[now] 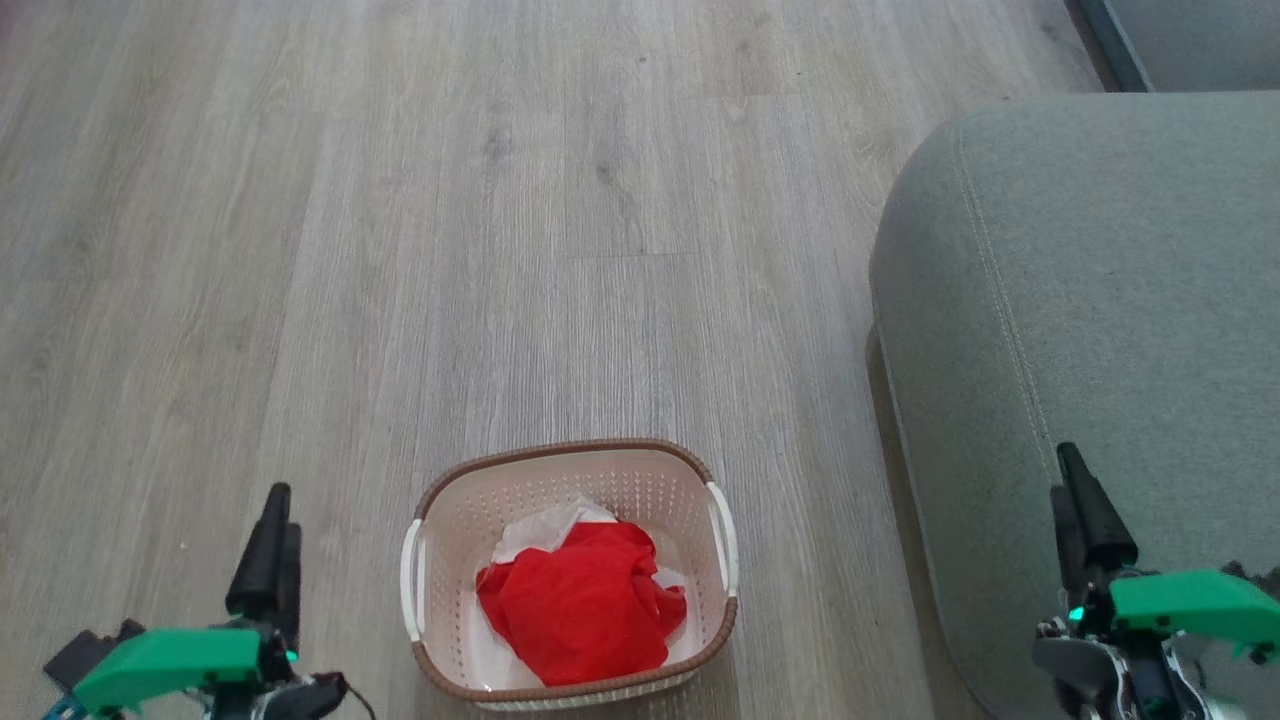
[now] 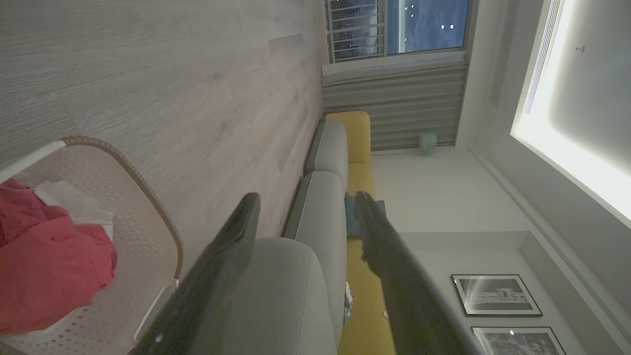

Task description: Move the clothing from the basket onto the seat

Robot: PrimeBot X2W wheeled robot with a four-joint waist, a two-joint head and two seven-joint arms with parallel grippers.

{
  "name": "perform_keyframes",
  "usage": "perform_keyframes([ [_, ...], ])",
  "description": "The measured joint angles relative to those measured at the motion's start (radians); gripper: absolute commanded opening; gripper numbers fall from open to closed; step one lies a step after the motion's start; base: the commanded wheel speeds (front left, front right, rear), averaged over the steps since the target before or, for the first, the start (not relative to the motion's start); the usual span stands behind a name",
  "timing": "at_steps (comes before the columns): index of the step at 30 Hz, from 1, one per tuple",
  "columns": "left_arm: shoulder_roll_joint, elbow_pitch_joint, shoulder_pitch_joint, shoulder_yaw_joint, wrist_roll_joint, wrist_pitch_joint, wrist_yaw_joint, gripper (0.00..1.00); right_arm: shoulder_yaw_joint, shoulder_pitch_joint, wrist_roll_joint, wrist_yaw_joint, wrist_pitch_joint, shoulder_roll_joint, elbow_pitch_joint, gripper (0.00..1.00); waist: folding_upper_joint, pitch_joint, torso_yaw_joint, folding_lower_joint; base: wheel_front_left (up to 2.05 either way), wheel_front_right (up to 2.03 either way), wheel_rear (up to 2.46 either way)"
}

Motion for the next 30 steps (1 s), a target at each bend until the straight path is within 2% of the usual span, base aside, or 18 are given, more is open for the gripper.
perform_keyframes([
  [10, 0.000, -0.047, -0.026, 0.060, 0.122, -0.034, 0.001, 1.00, 0.002, -0.017, -0.196, 0.000, -0.029, 0.000, -0.067, 1.00, 0.0000, 0.001, 0.004, 0.0000, 0.00, 0.00, 0.00],
  [14, 0.000, -0.098, -0.038, 0.063, 0.183, -0.044, 0.032, 1.00, 0.020, -0.035, -0.281, 0.000, -0.041, 0.000, -0.102, 1.00, 0.0000, 0.006, 0.006, 0.0000, 0.00, 0.00, 0.00],
  [25, 0.000, -0.277, -0.044, 0.020, 0.354, -0.076, 0.169, 1.00, 0.065, -0.062, -0.495, 0.000, -0.069, -0.029, -0.202, 1.00, 0.0000, 0.015, 0.017, 0.0000, 0.00, 0.00, 0.00],
  [30, 0.000, -0.361, -0.070, -0.015, 0.462, -0.088, 0.259, 1.00, 0.090, -0.078, -0.582, 0.000, -0.084, -0.032, -0.250, 1.00, 0.0000, 0.018, 0.022, 0.0000, 0.00, 0.00, 0.00],
])
